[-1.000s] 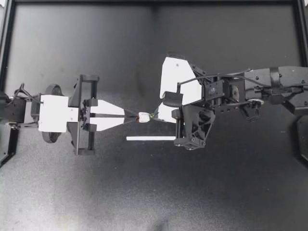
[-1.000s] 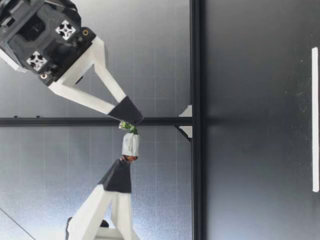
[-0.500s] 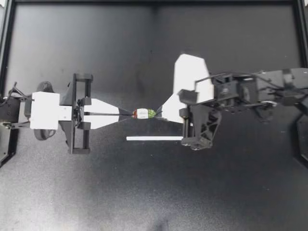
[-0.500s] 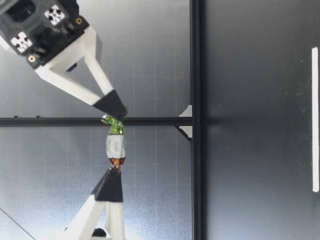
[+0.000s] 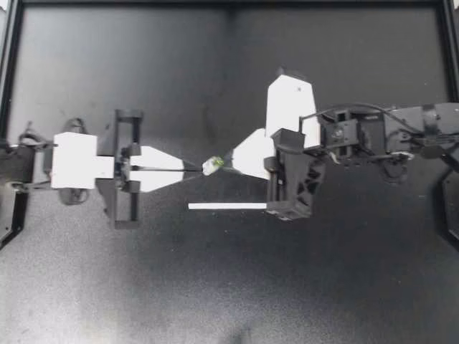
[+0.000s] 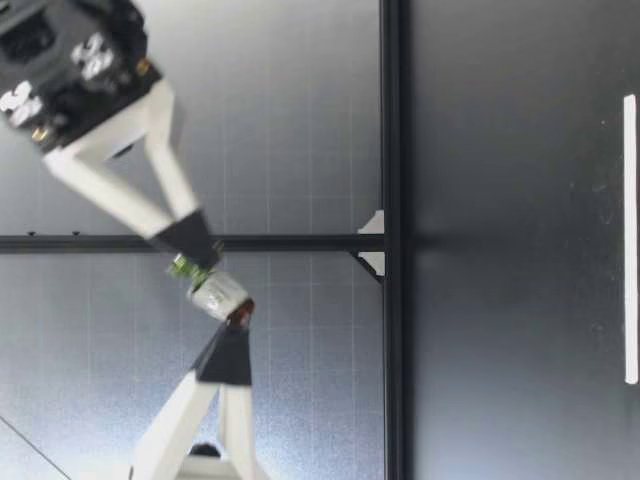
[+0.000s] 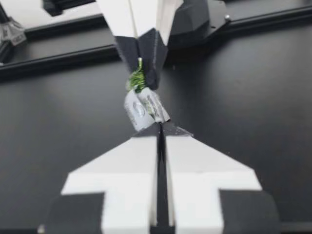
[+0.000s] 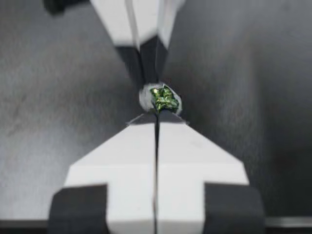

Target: Pick up the candy and unwrap it.

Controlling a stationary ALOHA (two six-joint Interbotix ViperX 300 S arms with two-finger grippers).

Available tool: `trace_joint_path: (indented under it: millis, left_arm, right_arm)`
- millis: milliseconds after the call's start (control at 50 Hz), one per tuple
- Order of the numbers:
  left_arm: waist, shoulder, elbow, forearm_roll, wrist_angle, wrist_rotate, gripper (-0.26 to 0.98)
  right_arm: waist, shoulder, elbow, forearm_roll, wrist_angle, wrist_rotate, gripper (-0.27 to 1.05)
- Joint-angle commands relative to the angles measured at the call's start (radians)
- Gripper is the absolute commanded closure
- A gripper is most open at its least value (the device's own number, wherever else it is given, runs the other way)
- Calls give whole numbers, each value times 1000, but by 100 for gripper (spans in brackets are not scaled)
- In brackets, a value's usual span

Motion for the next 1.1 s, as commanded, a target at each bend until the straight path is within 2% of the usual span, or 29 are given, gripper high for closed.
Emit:
trace_joint_path:
  millis: [0, 400, 860, 1080]
  left_arm:
    - [2, 8, -43, -8, -28, -5, 91]
    - [2, -83, 38, -74, -43, -5, 91]
    - [2, -12, -40, -75, -43, -8, 91]
    - [2, -32, -21, -86, -43, -9, 91]
  right_arm:
    - [3, 0, -29, -2, -14, -2, 100]
    - [11, -104, 114, 26, -12, 49, 100]
    - [14, -20, 48, -2, -109, 49, 100]
    - [14, -61, 84, 5, -100, 61, 100]
